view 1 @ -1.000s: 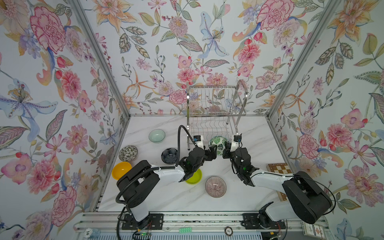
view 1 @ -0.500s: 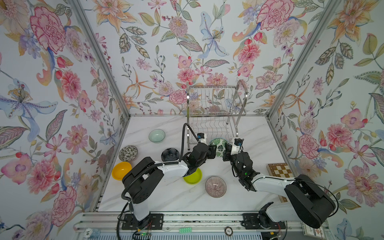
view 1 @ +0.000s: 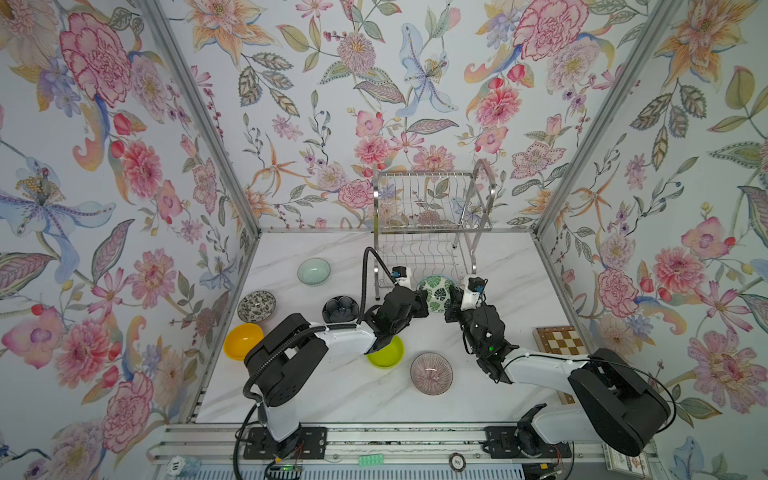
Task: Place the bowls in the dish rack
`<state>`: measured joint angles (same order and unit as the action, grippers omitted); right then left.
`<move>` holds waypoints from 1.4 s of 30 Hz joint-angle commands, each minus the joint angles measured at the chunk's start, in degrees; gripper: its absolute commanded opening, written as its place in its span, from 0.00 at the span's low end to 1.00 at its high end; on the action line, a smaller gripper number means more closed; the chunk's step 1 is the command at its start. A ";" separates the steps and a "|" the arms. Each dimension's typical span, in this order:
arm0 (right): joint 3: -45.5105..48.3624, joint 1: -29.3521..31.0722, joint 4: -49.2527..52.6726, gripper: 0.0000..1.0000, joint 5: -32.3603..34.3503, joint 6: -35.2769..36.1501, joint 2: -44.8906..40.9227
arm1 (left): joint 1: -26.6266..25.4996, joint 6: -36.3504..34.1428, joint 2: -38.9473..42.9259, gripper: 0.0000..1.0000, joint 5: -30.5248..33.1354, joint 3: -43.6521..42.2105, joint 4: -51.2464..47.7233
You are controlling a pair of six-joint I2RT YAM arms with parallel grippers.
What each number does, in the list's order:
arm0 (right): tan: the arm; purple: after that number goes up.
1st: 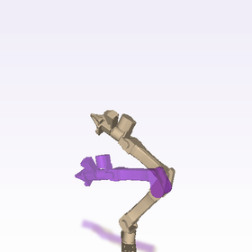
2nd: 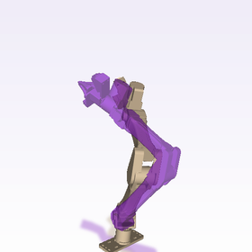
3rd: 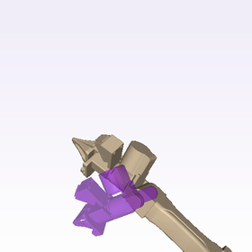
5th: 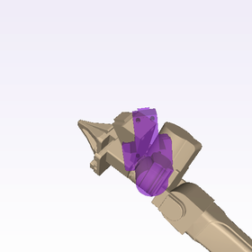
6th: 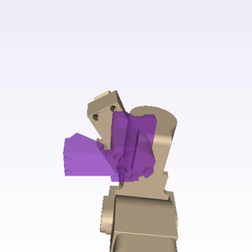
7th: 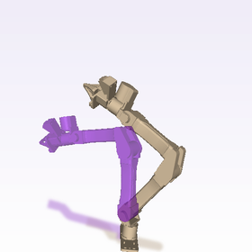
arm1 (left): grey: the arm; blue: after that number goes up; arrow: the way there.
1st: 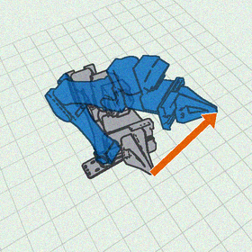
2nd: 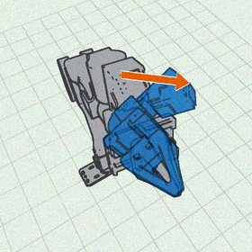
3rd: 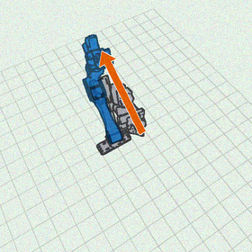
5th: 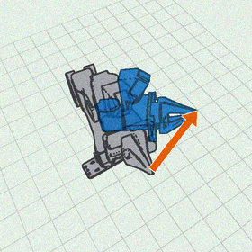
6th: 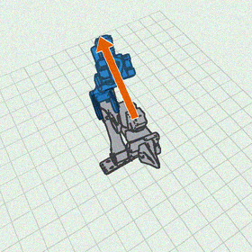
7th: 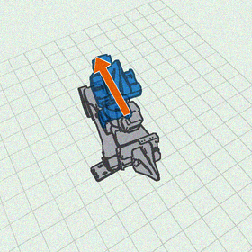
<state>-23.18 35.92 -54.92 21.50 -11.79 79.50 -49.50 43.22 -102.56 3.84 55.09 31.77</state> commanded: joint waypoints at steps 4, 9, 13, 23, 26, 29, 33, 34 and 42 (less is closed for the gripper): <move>-1.07 -1.10 -1.37 0.15 -0.83 -2.73 0.55 | 0.21 -0.34 1.00 0.00 -0.20 -2.50 3.28; -2.81 -3.22 3.27 0.19 -4.35 -6.17 0.56 | 0.01 0.25 1.90 0.00 3.55 -2.84 2.64; -4.21 -3.93 7.99 0.44 -7.17 -9.23 -1.39 | -0.29 0.99 3.23 0.00 10.74 -1.93 -0.22; -10.20 -6.88 27.22 0.99 -11.01 -19.82 -15.41 | -3.21 -7.60 5.47 0.00 30.46 -2.70 8.09; -15.98 -8.84 37.50 0.99 -10.60 -27.84 -15.99 | -4.83 -14.22 4.45 0.00 36.50 -2.91 14.81; -20.51 -11.14 42.86 0.99 -13.90 -37.78 -14.63 | -6.70 -23.93 2.73 0.00 43.93 -1.82 22.15; -25.63 -11.70 45.36 0.99 -21.64 -47.01 -12.62 | -7.81 -30.98 0.75 0.00 49.94 0.06 26.38; -26.22 -11.25 45.54 0.99 -21.94 -49.69 -12.38 | -7.84 -31.90 0.36 0.00 50.77 0.42 26.93; -24.20 -6.57 41.65 0.99 -19.22 -65.83 -16.64 | -8.24 -31.88 -1.00 0.00 53.09 3.44 23.15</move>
<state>-47.88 27.94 -12.62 1.91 -68.71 65.67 -57.08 13.26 -102.96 53.71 56.29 51.77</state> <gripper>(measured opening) 0.989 0.096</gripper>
